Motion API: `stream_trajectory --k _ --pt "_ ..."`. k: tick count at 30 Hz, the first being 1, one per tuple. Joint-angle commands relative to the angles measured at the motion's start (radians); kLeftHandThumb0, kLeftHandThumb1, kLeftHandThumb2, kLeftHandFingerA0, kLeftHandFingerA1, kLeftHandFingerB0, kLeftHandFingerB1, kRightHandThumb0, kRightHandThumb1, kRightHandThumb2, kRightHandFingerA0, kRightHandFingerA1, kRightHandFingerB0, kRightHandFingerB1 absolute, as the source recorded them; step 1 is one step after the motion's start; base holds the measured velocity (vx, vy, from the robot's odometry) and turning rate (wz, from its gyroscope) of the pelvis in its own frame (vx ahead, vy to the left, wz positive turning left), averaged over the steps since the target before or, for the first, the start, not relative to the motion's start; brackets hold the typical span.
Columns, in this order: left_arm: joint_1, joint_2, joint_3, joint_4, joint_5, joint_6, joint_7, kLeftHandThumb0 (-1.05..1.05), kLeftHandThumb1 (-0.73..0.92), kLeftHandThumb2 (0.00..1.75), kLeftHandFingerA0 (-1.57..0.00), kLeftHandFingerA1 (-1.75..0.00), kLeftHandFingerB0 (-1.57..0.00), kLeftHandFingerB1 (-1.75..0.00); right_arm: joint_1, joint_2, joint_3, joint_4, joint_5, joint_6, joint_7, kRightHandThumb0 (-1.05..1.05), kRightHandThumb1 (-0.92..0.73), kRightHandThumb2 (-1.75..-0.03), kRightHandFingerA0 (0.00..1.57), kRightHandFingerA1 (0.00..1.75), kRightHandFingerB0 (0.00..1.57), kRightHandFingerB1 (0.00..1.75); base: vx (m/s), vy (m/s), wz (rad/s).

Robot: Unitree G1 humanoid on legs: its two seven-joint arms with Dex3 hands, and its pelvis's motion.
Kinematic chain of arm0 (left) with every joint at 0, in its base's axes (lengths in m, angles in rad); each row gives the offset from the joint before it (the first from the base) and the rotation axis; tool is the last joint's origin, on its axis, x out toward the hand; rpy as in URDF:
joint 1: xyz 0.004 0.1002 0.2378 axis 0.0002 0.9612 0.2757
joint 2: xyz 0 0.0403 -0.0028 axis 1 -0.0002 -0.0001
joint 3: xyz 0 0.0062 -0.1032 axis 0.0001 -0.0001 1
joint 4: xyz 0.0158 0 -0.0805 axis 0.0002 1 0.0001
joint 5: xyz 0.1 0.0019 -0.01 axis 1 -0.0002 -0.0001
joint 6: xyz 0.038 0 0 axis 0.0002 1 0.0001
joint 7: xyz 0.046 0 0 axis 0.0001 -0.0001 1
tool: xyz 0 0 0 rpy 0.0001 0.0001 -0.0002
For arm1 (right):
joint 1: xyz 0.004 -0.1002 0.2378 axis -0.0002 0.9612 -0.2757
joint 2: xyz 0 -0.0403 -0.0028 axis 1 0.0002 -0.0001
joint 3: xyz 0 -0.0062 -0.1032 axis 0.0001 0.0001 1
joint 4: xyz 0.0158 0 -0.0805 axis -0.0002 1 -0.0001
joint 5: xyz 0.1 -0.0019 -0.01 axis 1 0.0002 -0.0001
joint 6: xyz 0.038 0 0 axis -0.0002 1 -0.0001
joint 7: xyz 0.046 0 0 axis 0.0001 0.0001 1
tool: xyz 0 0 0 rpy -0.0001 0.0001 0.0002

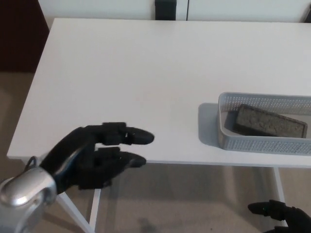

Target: The robot walks towards a desk on which an eraser is kept on the left hand side and a container is kept on the right hand side. The robot picks up the eraser using its left hand and places it in the container.

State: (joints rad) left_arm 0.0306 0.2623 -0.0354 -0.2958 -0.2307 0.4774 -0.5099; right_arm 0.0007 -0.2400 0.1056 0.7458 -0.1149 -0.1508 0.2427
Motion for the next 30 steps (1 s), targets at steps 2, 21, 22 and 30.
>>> stream_trajectory --k 2,21,22,30 --pt "0.44 0.363 0.06 0.302 -0.01 -0.396 -0.516 -0.39 0.32 0.99 -0.01 -0.5 0.0 -0.46 0.014 -0.044 -0.017 0.133 -0.023 -0.042 -0.048 -0.47 -0.42 -0.71 0.64 0.6 0.33 0.48 0.0 0.0 0.0" --pt "0.065 0.319 -0.226 1.071 0.387 -0.464 0.332 -0.91 0.63 1.02 -0.09 -0.22 -0.1 -0.19 -0.005 -0.047 -0.066 0.065 0.006 -0.052 -0.095 -0.59 -0.56 -0.57 0.46 0.43 0.31 0.35 0.0 0.0 0.0" --pt "0.063 0.316 -0.218 1.078 0.378 -0.479 0.329 -0.91 0.63 1.02 -0.09 -0.22 -0.1 -0.19 -0.007 -0.047 -0.067 0.067 0.006 -0.055 -0.096 -0.59 -0.56 -0.57 0.46 0.43 0.31 0.35 0.0 0.0 0.0" --pt "0.046 0.299 -0.181 1.15 0.312 -0.523 0.259 -0.92 0.62 1.01 -0.08 -0.23 -0.09 -0.14 0.005 -0.042 -0.07 0.087 -0.004 -0.079 -0.114 -0.6 -0.55 -0.57 0.46 0.44 0.31 0.35 0.0 0.0 0.0"
